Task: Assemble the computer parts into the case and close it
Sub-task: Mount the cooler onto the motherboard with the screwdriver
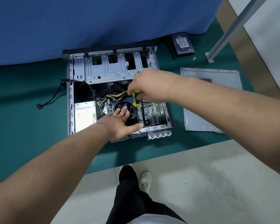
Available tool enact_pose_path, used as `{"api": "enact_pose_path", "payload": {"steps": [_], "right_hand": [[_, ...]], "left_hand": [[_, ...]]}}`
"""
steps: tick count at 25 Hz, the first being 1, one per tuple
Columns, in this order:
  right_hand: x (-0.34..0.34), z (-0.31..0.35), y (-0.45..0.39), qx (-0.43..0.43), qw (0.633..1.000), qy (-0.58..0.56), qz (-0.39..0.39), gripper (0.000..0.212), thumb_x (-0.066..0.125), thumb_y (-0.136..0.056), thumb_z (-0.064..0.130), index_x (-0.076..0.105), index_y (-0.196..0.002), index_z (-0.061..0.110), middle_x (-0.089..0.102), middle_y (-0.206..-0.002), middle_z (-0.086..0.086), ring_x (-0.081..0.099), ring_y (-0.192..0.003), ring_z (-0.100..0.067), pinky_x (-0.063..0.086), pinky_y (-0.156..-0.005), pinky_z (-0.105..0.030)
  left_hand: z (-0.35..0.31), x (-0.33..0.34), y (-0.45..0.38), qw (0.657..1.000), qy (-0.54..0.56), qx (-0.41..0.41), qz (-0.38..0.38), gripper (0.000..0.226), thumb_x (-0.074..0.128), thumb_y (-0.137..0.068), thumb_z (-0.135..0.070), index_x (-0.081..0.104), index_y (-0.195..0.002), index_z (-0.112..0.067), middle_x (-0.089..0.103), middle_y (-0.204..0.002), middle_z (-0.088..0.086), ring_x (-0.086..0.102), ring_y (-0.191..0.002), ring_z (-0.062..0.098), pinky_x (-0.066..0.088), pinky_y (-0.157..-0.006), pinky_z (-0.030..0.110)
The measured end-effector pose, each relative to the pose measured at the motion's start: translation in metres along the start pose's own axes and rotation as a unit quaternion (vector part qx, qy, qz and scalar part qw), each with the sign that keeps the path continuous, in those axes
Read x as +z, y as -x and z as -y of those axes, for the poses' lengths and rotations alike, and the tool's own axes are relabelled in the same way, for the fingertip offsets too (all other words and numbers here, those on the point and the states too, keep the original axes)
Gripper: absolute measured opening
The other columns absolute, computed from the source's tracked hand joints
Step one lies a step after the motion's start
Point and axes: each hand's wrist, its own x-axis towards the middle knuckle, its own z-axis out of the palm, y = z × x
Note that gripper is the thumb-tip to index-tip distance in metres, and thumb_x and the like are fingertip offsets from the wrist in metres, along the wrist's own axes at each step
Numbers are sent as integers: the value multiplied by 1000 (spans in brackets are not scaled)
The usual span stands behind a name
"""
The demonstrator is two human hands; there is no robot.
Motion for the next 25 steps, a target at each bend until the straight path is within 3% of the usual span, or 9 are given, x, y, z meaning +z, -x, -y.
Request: {"api": "enact_pose_path", "payload": {"steps": [3,6,8,10,13,16,18,22,25], "right_hand": [[29,19,1,141,983,47,-111,43,43,-104,56,59,-92,18,56,-82,-4,60,-82,-30,34,-59,-34],[43,32,-1,240,958,48,-153,54,29,-105,63,50,-82,18,43,-65,-2,55,-70,-29,25,-54,-31],[36,20,-6,160,981,-8,-112,51,38,-102,64,60,-104,17,60,-91,-5,61,-88,-31,41,-62,-36],[19,6,-6,43,996,-65,-32,40,58,-99,51,57,-132,28,59,-123,-4,60,-110,-29,51,-83,-41],[14,1,0,2,1000,-24,-18,36,63,-97,34,59,-133,29,65,-116,-4,62,-107,-30,53,-83,-42],[41,17,0,152,978,53,-134,42,45,-103,52,62,-112,16,63,-86,-7,66,-89,-35,37,-59,-34],[44,22,-2,231,962,48,-138,48,37,-104,56,61,-104,15,58,-81,-7,65,-87,-35,29,-57,-33],[22,7,-3,67,995,-63,-30,39,60,-98,48,53,-132,29,53,-124,-3,60,-101,-27,46,-74,-36],[14,5,1,-9,997,-57,-57,29,64,-96,31,61,-124,33,57,-119,2,59,-103,-23,48,-81,-37]], "left_hand": [[1,1,-2,1000,0,1,-1,136,-6,-53,-106,-5,-164,-27,-23,-167,-9,-14,-157,12,-1,-129,41],[1,1,-2,1000,-1,1,-3,133,-5,-55,-105,-5,-164,-27,-24,-167,-10,-14,-157,12,-1,-129,42],[1,1,0,1000,-3,0,-4,137,-8,-52,-106,-5,-164,-27,-24,-167,-9,-14,-157,13,0,-129,42],[1,0,0,1000,-3,0,-4,141,-11,-48,-107,-5,-164,-27,-23,-167,-8,-13,-157,14,0,-129,42],[1,0,0,1000,-1,2,-4,139,-9,-50,-107,-5,-164,-27,-23,-167,-9,-13,-157,14,0,-129,42],[1,2,-1,1000,3,0,-5,132,-4,-56,-104,-5,-164,-27,-24,-167,-10,-14,-157,13,-1,-129,42],[0,1,0,1000,2,0,-7,131,-3,-57,-104,-5,-164,-27,-23,-167,-9,-14,-157,13,-1,-129,42],[-1,-1,2,1000,3,1,-6,131,-3,-58,-103,-5,-164,-26,-24,-167,-8,-13,-157,14,1,-129,43],[-1,-1,3,1000,5,3,-7,133,-2,-57,-103,-4,-164,-25,-23,-168,-7,-12,-157,15,1,-129,42]]}}
